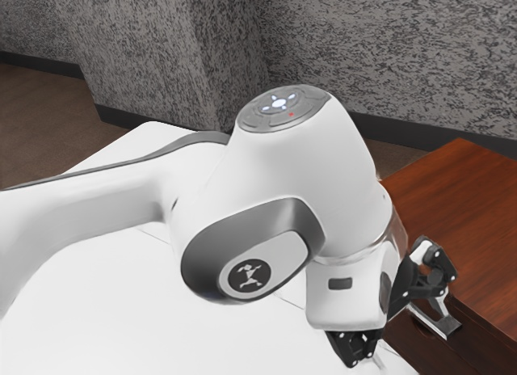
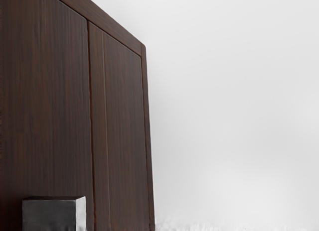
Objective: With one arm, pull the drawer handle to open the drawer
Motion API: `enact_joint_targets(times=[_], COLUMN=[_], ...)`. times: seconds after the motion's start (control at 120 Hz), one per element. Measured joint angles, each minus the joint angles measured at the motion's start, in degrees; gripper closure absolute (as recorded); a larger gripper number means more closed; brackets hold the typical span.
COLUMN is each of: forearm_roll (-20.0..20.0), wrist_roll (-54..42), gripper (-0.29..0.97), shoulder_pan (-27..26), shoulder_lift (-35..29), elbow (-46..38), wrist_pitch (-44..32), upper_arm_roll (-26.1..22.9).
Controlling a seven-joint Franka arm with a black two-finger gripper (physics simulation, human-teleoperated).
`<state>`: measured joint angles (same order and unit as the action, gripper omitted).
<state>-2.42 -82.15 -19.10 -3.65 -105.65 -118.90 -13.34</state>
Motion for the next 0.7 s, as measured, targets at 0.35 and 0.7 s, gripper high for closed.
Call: enact_joint_targets(times=[0.35, 0.7], forearm_roll=[1.3, 1.5], wrist_roll=[-2.3, -3.7], gripper=[0.0, 0.0], shoulder_pan=[1.2, 1.3], shoulder_lift=[0.0, 0.0], elbow=[-0.3, -1.7], wrist_pitch=[0.1, 0.5], upper_arm_roll=[1.2, 1.8])
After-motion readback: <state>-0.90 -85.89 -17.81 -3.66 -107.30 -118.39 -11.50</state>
